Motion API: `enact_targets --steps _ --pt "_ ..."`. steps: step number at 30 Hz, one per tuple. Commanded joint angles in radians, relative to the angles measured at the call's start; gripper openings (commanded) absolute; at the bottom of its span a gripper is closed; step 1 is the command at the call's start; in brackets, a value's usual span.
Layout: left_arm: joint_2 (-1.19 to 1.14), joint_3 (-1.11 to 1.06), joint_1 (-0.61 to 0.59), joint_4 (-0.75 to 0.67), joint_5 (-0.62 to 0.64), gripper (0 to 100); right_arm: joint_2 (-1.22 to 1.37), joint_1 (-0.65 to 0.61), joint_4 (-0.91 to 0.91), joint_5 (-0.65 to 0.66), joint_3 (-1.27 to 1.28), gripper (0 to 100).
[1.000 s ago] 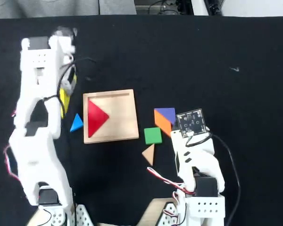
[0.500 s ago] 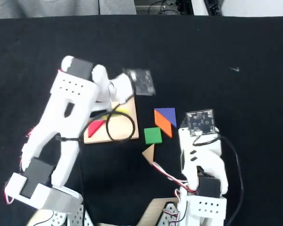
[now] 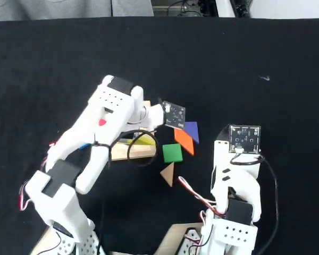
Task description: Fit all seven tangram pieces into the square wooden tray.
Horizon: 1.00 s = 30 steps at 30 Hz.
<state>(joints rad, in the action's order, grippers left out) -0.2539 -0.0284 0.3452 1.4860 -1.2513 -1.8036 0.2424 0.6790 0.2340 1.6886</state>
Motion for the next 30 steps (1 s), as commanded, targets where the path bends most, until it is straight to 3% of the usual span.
enact_targets --steps 1,9,23,30 --pt "-0.046 0.045 -0.004 -0.012 -0.012 3 -0.085 0.017 -0.026 -0.009 -0.004 1.2" --pt "-0.098 0.041 -0.007 -0.006 -0.002 3 -0.085 0.017 -0.026 -0.009 -0.004 1.2" --pt "-0.098 0.082 0.03 -0.005 0.241 3 -0.085 0.015 -0.025 -0.009 -0.004 1.2" --pt "-0.098 0.14 0.027 -0.005 0.295 3 -0.085 0.015 -0.023 -0.009 -0.004 1.2"
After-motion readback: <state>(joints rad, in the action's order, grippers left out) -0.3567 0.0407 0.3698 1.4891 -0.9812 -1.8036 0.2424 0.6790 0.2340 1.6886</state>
